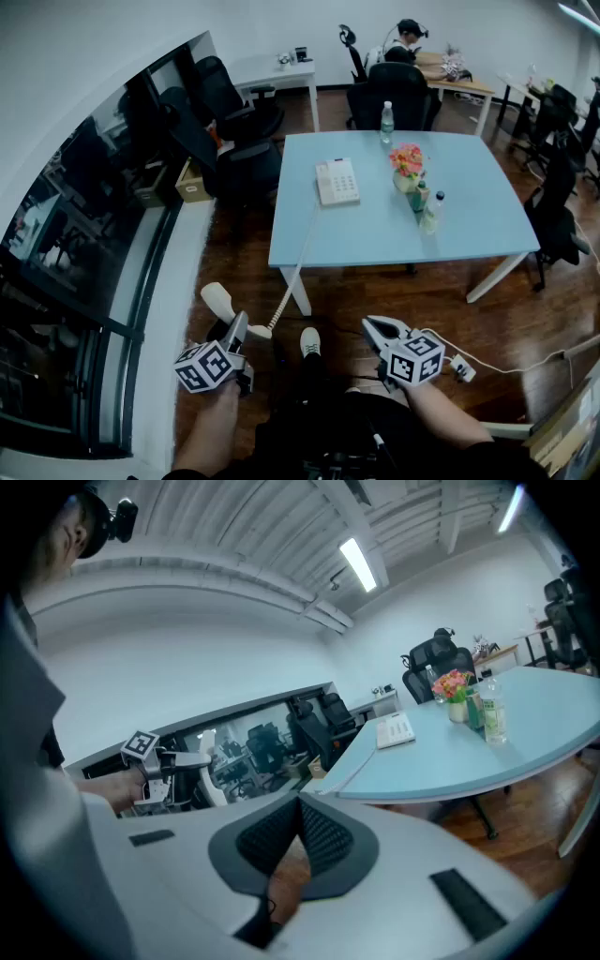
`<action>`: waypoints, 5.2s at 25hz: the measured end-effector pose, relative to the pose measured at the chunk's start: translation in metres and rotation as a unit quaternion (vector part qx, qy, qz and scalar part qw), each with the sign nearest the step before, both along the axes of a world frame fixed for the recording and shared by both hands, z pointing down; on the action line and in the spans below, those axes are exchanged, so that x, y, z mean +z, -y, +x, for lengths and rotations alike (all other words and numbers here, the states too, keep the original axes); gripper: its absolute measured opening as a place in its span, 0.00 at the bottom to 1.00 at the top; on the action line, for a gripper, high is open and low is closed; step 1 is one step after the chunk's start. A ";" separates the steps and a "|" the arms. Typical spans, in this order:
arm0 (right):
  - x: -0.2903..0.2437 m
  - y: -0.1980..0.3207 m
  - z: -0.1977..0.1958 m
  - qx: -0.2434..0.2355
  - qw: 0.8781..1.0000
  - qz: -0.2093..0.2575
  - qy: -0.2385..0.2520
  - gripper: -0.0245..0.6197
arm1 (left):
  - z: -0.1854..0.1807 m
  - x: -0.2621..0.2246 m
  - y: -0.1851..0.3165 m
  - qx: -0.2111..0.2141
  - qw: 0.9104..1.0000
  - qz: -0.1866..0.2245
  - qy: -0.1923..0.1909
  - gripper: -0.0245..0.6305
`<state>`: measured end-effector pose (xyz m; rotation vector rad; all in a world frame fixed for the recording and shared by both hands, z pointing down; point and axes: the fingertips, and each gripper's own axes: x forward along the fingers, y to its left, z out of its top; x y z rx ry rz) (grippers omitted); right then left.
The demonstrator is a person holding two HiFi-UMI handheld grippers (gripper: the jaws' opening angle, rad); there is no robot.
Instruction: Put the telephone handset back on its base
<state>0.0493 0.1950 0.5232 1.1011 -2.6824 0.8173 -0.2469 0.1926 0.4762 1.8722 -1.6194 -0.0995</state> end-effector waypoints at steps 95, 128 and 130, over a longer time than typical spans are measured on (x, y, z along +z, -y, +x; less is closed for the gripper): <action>0.016 0.538 0.052 -0.027 0.997 -0.075 0.024 0.06 | 0.193 0.200 0.628 0.092 0.948 -0.281 0.117 0.37; -0.007 0.482 0.002 -0.013 0.999 -0.037 -0.006 0.06 | 0.172 0.124 0.551 0.137 0.966 -0.181 0.122 0.04; -0.010 0.472 -0.008 -0.010 0.999 -0.036 -0.006 0.06 | 0.168 0.116 0.532 0.154 0.966 -0.172 0.120 0.04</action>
